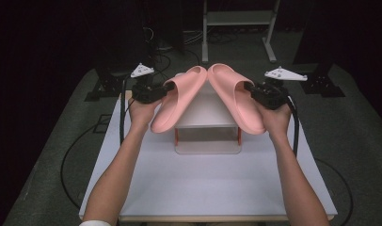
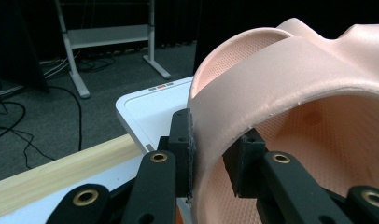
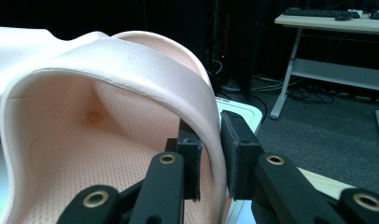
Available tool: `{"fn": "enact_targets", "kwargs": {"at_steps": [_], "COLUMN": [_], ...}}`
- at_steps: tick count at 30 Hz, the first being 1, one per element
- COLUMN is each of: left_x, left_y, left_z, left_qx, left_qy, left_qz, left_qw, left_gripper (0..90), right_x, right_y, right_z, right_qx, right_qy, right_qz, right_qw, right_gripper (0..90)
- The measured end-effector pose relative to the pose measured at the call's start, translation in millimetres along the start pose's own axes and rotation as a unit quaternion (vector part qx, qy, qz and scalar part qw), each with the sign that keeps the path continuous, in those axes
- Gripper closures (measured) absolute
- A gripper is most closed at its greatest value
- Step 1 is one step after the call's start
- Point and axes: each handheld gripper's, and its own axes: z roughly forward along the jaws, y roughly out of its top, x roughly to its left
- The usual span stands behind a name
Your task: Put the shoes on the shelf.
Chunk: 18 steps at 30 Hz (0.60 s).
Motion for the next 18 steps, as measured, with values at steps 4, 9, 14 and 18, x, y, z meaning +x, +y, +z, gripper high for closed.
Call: {"fn": "enact_targets", "kwargs": {"at_steps": [4,9,14,18], "left_x": [2.6,4.6,4.8,3.6], "left_y": [0.5,1.8,3.9,4.4], "left_z": [5.4,11.2,15.0,16.9], "left_qx": [0.001,0.01,0.009,0.013], "left_qy": [0.003,0.009,0.011,0.019], "left_qz": [-0.01,-0.015,-0.02,-0.019], "left_qw": [0.9999,0.9998,0.9997,0.9996], "left_gripper": [73.3,72.4,70.8,70.0], "right_x": [-2.1,-3.7,-6.3,-7.6], "right_y": [0.7,1.5,2.1,1.1], "right_z": [4.7,9.8,13.1,14.5], "right_qx": [0.004,0.012,0.012,0.018], "right_qy": [-0.002,-0.004,-0.003,-0.002], "right_qz": [0.006,0.008,0.018,0.023], "right_qw": [1.0,0.9999,0.9998,0.9996], "right_gripper": [77.4,76.5,75.6,74.8]}}
